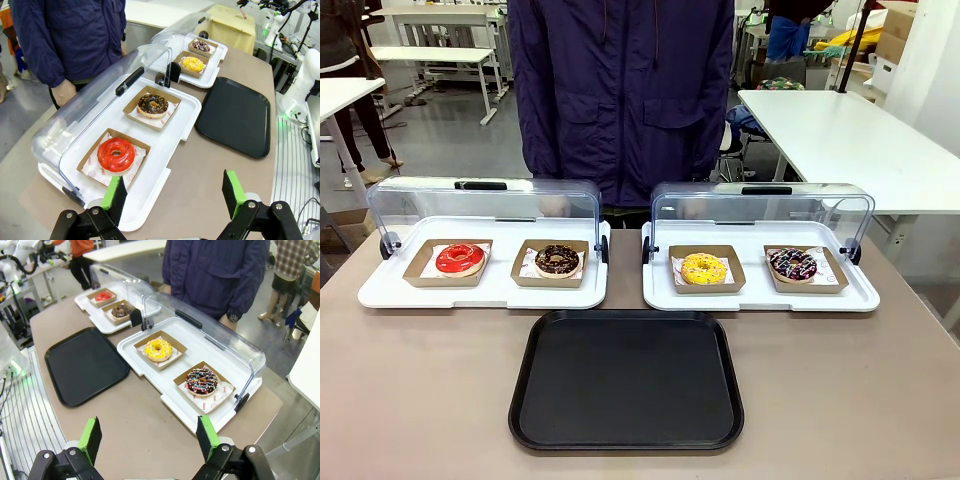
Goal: Move the third donut from the left to the tray.
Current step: Pick up the Paper togo box containing the Donut indicated by the person and place it on the Handle tray.
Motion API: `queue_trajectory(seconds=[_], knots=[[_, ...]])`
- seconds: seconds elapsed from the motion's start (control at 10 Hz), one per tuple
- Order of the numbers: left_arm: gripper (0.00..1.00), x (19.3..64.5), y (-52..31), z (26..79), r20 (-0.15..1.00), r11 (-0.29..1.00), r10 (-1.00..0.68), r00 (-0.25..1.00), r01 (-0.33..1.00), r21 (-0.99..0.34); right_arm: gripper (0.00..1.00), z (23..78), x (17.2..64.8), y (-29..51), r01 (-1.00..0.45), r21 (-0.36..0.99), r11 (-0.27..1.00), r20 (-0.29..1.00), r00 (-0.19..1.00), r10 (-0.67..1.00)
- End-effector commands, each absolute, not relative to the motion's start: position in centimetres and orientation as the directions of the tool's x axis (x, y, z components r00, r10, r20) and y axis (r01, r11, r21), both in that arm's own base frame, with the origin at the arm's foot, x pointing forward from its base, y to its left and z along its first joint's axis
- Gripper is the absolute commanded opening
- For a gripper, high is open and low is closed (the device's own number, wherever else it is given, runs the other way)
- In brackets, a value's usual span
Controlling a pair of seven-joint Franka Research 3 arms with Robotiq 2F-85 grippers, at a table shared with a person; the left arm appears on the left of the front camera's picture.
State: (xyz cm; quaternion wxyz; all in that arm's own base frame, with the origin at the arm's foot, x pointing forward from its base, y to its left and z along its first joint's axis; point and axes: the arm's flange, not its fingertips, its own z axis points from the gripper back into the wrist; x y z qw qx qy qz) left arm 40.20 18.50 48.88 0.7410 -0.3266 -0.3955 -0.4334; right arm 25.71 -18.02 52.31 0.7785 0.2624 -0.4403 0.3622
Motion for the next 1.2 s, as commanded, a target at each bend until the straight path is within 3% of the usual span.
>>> queue_trajectory(seconds=[0.0, 1.1], knots=[[1.0, 40.08, 18.49, 49.03, 0.87, 0.403, -0.387, 0.304, 0.905, -0.137, 1.0, 52.49, 25.94, -17.96, -0.802, 0.067, 0.593, 0.888, 0.32, 0.332], [1.0, 40.08, 18.49, 49.03, 0.87, 0.403, -0.387, 0.304, 0.905, -0.137, 1.0, 52.49, 25.94, -17.96, -0.802, 0.067, 0.593, 0.888, 0.32, 0.332]])
